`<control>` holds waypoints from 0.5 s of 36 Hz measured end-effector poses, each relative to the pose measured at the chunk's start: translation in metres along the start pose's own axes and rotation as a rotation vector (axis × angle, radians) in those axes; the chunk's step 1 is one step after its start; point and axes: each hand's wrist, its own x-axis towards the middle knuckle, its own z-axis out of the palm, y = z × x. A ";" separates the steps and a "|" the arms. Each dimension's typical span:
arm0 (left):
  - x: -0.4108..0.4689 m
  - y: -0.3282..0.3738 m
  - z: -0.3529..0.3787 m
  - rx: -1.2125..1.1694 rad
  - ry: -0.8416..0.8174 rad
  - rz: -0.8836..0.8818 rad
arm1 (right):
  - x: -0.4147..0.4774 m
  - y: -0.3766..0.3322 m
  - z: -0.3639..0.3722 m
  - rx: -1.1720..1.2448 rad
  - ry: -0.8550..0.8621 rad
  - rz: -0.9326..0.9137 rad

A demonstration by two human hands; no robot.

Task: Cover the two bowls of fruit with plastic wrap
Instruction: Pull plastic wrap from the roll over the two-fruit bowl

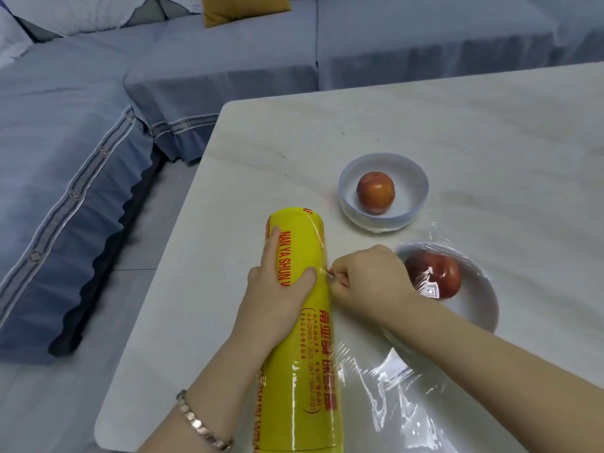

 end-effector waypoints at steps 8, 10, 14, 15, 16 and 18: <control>0.000 0.000 -0.001 -0.062 0.002 0.003 | -0.007 -0.002 -0.008 0.136 -0.182 -0.059; 0.000 0.000 -0.001 -0.057 -0.002 -0.003 | -0.009 -0.001 -0.008 0.144 -0.199 -0.122; -0.001 0.000 -0.002 -0.047 -0.001 -0.005 | -0.015 0.004 -0.014 0.129 -0.239 -0.208; -0.001 0.000 -0.002 -0.047 -0.001 -0.004 | -0.018 0.006 -0.015 0.140 -0.240 -0.221; -0.001 0.000 -0.002 -0.050 -0.001 -0.005 | -0.022 0.007 -0.015 0.161 -0.237 -0.232; -0.001 0.000 -0.002 -0.053 -0.002 -0.007 | -0.027 0.010 -0.014 0.194 -0.263 -0.228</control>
